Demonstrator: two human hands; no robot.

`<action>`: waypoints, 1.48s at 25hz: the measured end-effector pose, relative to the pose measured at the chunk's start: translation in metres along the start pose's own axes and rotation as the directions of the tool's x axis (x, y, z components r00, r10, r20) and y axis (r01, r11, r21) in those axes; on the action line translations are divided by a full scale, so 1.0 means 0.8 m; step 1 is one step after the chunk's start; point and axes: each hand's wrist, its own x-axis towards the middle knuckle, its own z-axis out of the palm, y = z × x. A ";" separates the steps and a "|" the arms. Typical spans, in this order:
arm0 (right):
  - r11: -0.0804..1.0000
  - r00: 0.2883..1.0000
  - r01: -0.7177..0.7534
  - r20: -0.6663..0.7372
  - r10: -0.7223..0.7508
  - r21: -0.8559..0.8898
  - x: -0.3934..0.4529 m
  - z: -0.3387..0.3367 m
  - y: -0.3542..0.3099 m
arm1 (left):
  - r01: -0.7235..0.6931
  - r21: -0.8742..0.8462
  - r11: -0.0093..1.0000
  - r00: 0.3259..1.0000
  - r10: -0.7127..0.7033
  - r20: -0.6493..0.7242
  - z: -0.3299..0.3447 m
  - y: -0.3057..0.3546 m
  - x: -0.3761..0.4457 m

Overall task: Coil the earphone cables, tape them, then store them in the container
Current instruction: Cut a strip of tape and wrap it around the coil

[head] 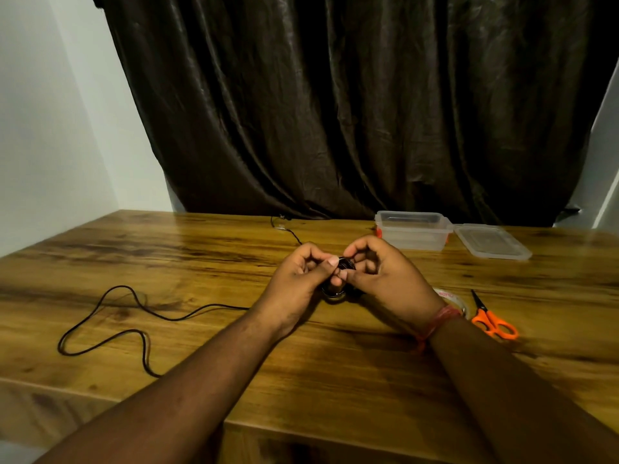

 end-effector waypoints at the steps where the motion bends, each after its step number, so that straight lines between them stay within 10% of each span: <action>1: 1.000 1.000 -0.002 -0.005 0.002 0.003 0.001 0.000 0.000 | -0.001 -0.014 1.000 1.000 0.001 -0.011 0.000 0.001 0.001; 14: 0.983 0.998 0.055 -0.019 -0.059 -0.178 -0.001 -0.002 0.007 | 0.034 0.059 0.998 0.998 -0.037 0.043 0.003 0.001 -0.002; 22: 0.996 0.999 -0.003 -0.052 0.008 0.094 -0.003 0.002 -0.005 | 0.052 -0.037 0.998 0.998 -0.053 -0.018 0.002 0.005 0.000; 37: 0.911 0.986 0.155 0.003 -0.166 -0.381 -0.008 -0.007 -0.010 | 0.090 0.016 0.996 0.992 -0.091 0.088 0.001 0.004 -0.003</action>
